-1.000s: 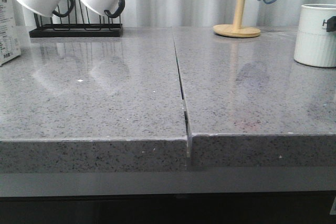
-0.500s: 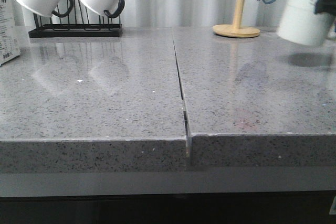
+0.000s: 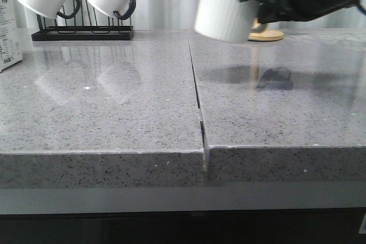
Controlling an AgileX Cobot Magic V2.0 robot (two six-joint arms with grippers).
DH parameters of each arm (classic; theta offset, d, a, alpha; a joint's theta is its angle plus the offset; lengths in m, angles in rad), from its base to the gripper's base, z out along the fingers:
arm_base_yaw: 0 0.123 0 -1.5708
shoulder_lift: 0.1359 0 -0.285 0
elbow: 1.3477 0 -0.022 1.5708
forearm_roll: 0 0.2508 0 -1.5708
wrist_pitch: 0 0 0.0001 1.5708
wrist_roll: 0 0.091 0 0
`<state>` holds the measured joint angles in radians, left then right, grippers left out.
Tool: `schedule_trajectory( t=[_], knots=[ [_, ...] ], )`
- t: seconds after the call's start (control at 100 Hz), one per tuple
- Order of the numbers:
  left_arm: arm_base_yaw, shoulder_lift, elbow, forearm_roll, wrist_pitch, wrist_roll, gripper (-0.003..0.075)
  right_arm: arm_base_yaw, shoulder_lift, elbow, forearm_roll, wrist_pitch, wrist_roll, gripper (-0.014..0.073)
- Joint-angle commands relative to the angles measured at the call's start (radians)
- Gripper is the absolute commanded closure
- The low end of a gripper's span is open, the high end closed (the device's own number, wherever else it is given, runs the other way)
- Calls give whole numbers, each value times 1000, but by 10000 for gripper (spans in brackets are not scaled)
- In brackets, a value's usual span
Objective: Place milk next to cup
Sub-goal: 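Reach the right gripper to the white HOME mug and grasp it, then slide the white mug toward the table center and release it, then withdraw the right gripper away from the mug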
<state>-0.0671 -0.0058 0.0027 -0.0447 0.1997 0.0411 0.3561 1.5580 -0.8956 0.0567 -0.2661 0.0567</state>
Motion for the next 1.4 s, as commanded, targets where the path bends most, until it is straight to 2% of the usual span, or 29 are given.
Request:
schedule_trajectory(
  t=[0.0,0.17,0.31,0.65,0.84,1.05,1.15,1.32,1.39],
  knots=[
    [4,-31,37,-5,-80,-9,741,22,5,-71,-6,-60,-14,629],
    [4,-31,37,-5,-80,-9,741,30,81,-116,-6,-36,-14,626],
    [4,-31,37,-5,-80,-9,741,30,113,-116,-6,-36,-15,579],
    [4,-31,37,-5,-80,-9,741,30,121,-116,-6,13,-14,308],
    [4,-31,37,-5,-80,-9,741,30,68,-91,-6,118,-14,303],
    [4,-31,37,-5,-80,-9,741,30,-64,46,-6,80,-14,305],
    [4,-31,37,-5,-80,-9,741,30,-151,123,-6,79,-14,343],
    [4,-31,37,-5,-80,-9,741,30,-339,253,-6,95,-14,582],
    [4,-31,37,-5,-80,-9,741,30,-423,301,-6,112,-14,650]
  ],
)
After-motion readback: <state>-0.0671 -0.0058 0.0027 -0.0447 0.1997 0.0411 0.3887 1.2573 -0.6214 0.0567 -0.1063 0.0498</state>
